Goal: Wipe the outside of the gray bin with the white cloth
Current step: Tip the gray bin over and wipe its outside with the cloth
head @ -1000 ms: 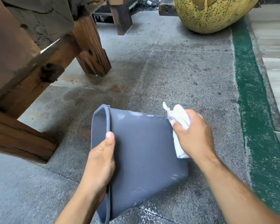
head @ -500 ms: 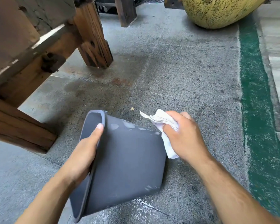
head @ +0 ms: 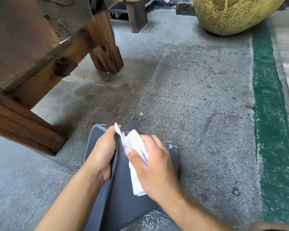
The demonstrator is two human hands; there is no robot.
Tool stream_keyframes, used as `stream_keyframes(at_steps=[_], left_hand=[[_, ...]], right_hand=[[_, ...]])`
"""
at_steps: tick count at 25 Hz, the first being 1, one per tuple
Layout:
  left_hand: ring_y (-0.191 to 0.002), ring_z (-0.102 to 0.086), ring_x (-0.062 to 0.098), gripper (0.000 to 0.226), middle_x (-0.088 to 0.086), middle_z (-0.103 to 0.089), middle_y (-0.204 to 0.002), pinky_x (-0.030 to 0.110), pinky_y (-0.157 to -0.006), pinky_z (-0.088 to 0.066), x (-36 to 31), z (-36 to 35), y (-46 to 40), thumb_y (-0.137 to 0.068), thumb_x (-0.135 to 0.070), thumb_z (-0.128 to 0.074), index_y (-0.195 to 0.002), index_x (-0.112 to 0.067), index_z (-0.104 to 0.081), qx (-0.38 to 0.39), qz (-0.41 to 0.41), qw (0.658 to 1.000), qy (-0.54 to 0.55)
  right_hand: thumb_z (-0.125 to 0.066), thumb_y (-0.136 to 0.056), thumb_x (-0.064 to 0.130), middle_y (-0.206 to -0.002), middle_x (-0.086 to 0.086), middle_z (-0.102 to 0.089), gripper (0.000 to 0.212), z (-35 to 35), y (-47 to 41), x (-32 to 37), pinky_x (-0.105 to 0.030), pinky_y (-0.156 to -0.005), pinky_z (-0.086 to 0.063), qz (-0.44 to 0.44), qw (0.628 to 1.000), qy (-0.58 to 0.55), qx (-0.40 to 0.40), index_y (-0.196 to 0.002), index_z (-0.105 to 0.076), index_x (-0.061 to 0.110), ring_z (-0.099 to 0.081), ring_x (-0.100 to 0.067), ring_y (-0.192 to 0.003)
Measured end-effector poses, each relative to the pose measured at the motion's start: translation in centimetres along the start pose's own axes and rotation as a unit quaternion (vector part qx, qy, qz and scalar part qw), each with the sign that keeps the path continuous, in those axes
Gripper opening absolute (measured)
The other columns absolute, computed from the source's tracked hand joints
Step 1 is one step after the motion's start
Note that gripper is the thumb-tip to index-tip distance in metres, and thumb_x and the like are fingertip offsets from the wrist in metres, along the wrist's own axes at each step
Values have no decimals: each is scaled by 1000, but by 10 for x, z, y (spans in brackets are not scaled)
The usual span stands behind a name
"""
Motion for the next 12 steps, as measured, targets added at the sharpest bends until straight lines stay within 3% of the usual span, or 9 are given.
stream_keyframes(at_steps=[2, 4, 7, 9, 12], left_hand=[[-81, -71, 35, 46, 24, -73, -98, 40, -76, -57, 1, -1, 4, -90, -55, -54, -101, -13, -70, -12, 0, 1000, 13], [-96, -74, 41, 65, 26, -75, -110, 48, -91, -57, 3, -2, 2, -86, -66, -53, -111, -8, -71, -23, -4, 999, 29], [-90, -72, 32, 64, 19, -74, -98, 52, -101, -52, 4, -8, 1, -82, -74, -50, -100, -16, -69, -21, -19, 999, 25], [-85, -70, 29, 52, 18, -74, -93, 52, -101, -52, 4, -17, 2, -85, -70, -50, -92, -21, -68, -5, -23, 1000, 0], [-88, -78, 27, 56, 13, -82, -95, 39, -87, -56, 7, -21, 6, -95, -60, -46, -90, -13, -76, -1, -5, 999, -44]], right_hand=[[-57, -97, 45, -107, 13, -56, 31, -3, 5, 2, -23, -90, -45, 10, 1000, -22, -7, -123, -61, 29, -56, -5, -100], [-52, -98, 49, -106, 11, -55, 34, -6, 9, 4, -32, -89, -48, 22, 999, -29, -13, -124, -62, 29, -59, -8, -100], [-44, -101, 53, -99, 8, -53, 36, -10, 10, 4, -39, -79, -51, 27, 999, 3, -43, -116, -65, 28, -60, -14, -90], [-44, -100, 51, -95, 7, -52, 33, -7, 6, -5, -40, -74, -51, 14, 995, 46, -90, -111, -66, 28, -60, -17, -84], [-49, -95, 48, -90, 7, -49, 27, 5, -5, -35, -30, -65, -39, -44, 978, 152, -139, -104, -67, 29, -58, -20, -75]])
Point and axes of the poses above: each hand's wrist, its own y-axis away from the middle knuckle, its own z-axis out of the back of the hand, x = y × z, the point moved 7 cm from there along -y, towards the middle knuckle
